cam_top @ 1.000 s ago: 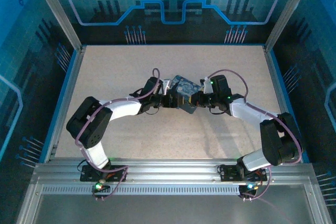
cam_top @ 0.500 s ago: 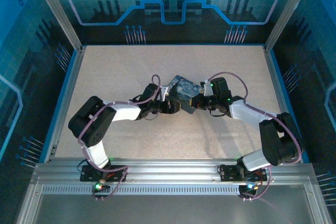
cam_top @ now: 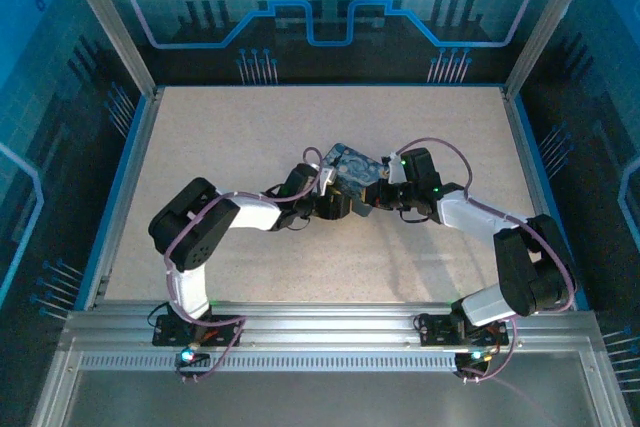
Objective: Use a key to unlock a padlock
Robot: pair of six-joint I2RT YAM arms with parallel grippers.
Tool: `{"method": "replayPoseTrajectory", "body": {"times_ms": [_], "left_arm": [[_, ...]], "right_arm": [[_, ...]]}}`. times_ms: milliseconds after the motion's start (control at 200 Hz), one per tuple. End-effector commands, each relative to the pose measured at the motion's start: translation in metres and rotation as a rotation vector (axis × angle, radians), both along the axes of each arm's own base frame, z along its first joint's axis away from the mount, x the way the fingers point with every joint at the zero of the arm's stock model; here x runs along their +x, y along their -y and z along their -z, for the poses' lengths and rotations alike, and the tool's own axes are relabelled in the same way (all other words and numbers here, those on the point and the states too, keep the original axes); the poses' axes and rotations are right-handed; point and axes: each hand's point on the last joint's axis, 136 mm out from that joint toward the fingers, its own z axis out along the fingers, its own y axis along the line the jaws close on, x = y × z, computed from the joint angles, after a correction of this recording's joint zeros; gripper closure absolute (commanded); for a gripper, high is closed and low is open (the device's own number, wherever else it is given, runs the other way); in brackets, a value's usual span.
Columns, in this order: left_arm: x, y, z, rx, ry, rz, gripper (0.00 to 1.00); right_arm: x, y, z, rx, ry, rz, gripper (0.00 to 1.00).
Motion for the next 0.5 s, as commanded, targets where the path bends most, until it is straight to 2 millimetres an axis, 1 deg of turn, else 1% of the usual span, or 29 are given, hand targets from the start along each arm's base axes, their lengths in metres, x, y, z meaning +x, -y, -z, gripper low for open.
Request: {"method": "replayPoseTrajectory", "body": {"times_ms": [0,105,175,225,495], "left_arm": [[0.010,0.001,0.005,0.030,0.052,-0.009,0.39],[0.010,0.004,0.005,0.034,0.058,-0.001,0.40],[0.009,0.007,0.005,0.031,0.057,0.008,0.45],[0.008,0.008,0.004,0.030,0.057,0.011,0.47],[0.005,0.014,0.004,0.020,0.046,0.000,0.51]], "right_arm": [[0.001,0.006,-0.003,-0.011,0.021,0.006,1.00],[0.001,0.006,-0.003,-0.013,0.021,0.005,1.00],[0.001,0.007,-0.002,-0.014,0.020,0.006,1.00],[0.001,0.006,-0.002,-0.011,0.021,0.005,1.00],[0.002,0.005,-0.002,-0.009,0.019,0.005,1.00]]}}
